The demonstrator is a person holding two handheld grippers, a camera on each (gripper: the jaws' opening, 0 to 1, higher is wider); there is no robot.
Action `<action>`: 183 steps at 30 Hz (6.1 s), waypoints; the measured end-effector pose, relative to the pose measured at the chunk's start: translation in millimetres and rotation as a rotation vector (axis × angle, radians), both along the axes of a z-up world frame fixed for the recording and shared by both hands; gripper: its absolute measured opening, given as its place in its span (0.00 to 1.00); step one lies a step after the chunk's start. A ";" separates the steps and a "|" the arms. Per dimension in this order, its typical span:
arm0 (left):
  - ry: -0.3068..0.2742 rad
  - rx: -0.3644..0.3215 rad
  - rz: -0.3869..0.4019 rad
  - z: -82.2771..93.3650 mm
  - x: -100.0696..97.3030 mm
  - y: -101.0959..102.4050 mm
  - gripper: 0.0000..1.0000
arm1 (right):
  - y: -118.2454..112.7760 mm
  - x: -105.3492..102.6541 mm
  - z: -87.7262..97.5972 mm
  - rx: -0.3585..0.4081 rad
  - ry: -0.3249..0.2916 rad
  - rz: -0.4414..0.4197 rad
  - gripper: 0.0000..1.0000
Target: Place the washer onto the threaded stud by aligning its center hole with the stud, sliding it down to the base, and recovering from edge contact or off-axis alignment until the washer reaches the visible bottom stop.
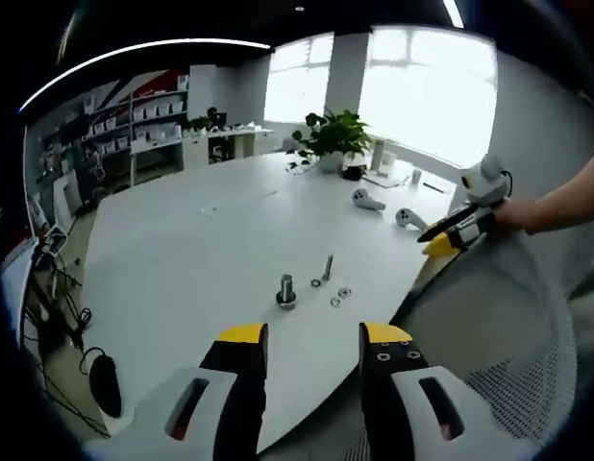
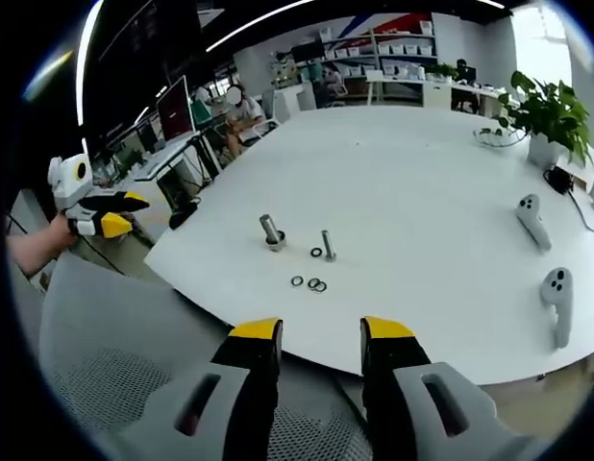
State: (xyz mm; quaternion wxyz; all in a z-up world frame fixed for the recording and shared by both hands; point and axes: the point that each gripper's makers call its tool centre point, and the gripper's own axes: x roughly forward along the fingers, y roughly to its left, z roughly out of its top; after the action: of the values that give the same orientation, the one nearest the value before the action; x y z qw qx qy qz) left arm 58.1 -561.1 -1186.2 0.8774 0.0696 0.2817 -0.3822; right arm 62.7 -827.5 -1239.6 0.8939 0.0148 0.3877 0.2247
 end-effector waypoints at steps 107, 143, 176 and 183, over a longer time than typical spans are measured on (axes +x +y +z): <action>-0.011 -0.043 -0.054 -4.3 -28.4 -27.4 0.28 | 38.3 44.0 6.6 -0.105 0.011 0.121 0.47; 0.000 -0.025 -0.004 -9.0 -22.7 -19.9 0.27 | 104.2 72.3 -114.6 -0.436 0.187 0.601 0.26; 0.011 -0.018 -0.001 -11.1 -22.8 -19.6 0.25 | 105.9 76.5 -135.8 -0.573 0.290 0.763 0.20; 0.009 -0.018 0.000 -10.9 -22.7 -19.5 0.24 | 105.4 76.1 -135.8 -0.585 0.302 0.769 0.20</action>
State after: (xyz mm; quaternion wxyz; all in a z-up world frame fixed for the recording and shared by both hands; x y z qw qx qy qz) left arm 35.4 -580.6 -1197.1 0.8766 0.0598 0.2822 -0.3852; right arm 138.8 -722.2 -1375.5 0.6470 -0.3480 0.5368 0.4150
